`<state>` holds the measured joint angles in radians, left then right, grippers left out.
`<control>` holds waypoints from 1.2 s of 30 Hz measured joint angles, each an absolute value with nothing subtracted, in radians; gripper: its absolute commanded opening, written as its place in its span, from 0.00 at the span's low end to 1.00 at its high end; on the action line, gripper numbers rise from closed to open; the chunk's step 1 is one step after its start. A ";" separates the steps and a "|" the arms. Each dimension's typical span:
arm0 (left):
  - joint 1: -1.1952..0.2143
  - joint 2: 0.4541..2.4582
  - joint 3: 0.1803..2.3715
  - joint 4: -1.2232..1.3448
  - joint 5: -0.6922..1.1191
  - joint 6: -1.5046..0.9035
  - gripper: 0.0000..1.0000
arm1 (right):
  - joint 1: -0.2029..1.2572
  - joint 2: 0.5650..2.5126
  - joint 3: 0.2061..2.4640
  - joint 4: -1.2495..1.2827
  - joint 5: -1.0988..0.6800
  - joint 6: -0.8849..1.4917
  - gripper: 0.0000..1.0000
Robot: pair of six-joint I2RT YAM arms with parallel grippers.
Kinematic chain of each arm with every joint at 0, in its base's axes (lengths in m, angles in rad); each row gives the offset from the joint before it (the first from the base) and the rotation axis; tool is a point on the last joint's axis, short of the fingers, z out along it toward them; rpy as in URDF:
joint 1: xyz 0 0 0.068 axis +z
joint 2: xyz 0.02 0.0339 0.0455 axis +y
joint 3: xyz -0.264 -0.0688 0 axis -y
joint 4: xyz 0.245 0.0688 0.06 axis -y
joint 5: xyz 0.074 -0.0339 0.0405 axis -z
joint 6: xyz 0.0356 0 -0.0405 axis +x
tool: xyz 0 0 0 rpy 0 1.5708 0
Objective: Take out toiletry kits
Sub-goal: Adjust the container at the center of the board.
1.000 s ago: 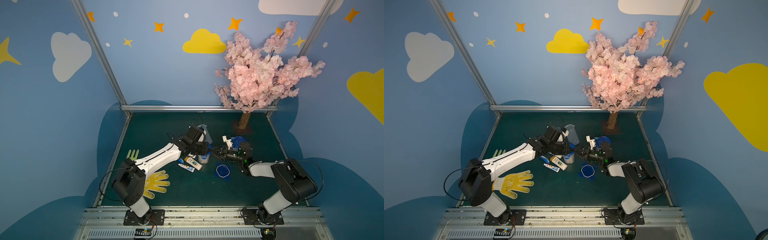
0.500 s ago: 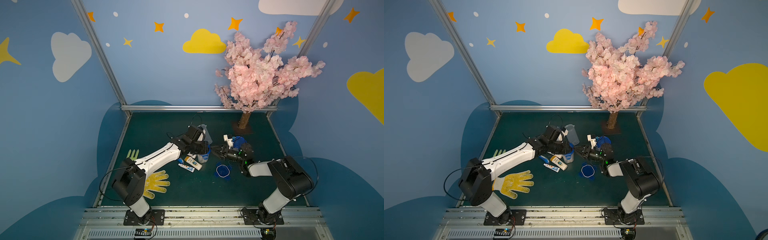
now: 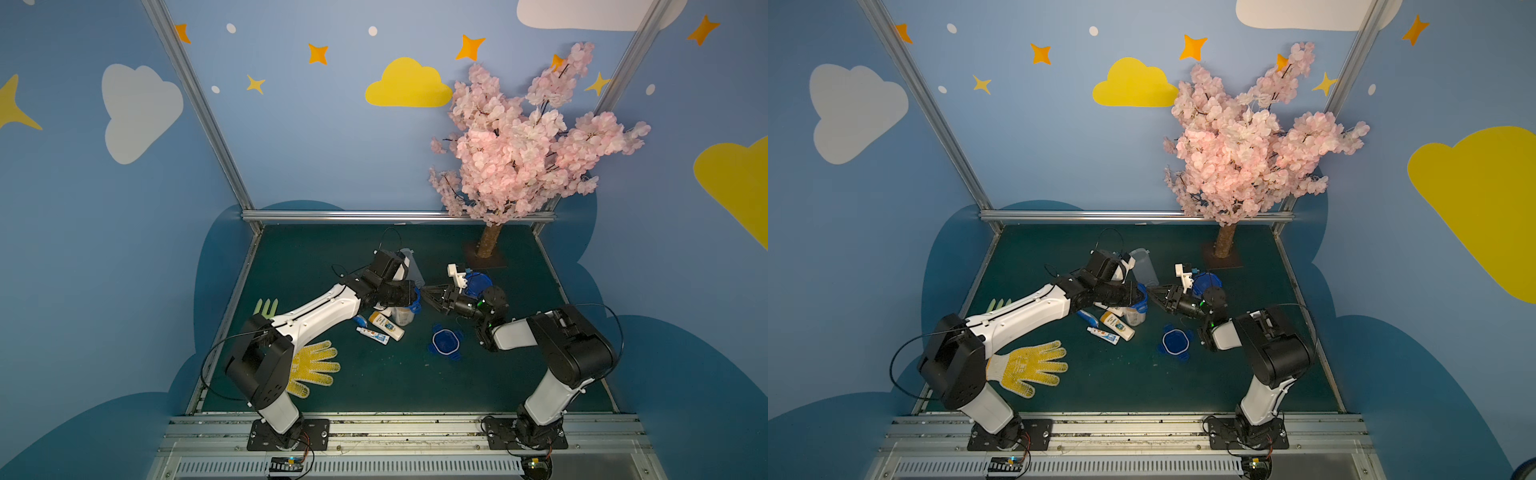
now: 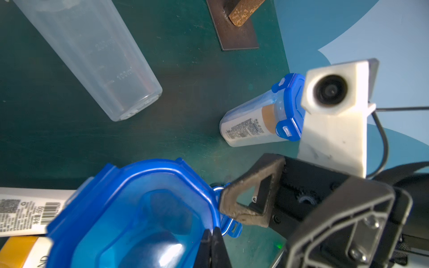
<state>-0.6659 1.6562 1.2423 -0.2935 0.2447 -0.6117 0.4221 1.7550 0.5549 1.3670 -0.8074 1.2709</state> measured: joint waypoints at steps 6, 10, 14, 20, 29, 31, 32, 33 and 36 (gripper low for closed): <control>-0.687 1.658 1.331 -0.432 0.250 -0.559 0.02 | 0.417 1.808 0.633 1.365 -0.852 1.275 0.42; -0.723 1.655 1.421 -0.484 0.256 -0.520 0.02 | 0.410 1.808 0.653 1.349 -0.876 1.274 0.39; -0.740 1.615 1.416 -0.513 0.260 -0.505 0.02 | 0.401 1.806 0.736 1.196 -0.893 1.208 0.36; -0.739 1.485 1.289 -0.556 0.206 -0.506 0.02 | 0.405 1.755 0.955 0.618 -0.859 0.909 0.34; -0.709 1.515 1.215 -0.571 0.176 -0.521 0.02 | 0.441 1.766 1.217 0.022 -0.786 0.585 0.32; -0.697 1.542 1.216 -0.566 0.180 -0.521 0.02 | 0.457 1.774 1.221 -0.044 -0.775 0.552 0.32; -0.691 1.555 1.217 -0.564 0.181 -0.521 0.02 | 0.464 1.777 1.221 -0.068 -0.770 0.540 0.32; -0.683 1.571 1.221 -0.564 0.183 -0.522 0.02 | 0.471 1.779 1.221 -0.093 -0.764 0.529 0.32; -0.661 1.607 1.232 -0.569 0.194 -0.522 0.02 | 0.483 1.778 1.221 -0.139 -0.736 0.498 0.32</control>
<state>-0.6605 1.6066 1.2324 -0.5690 0.1936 -0.5217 0.4831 1.7782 1.2213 -0.1394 -0.7361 0.4984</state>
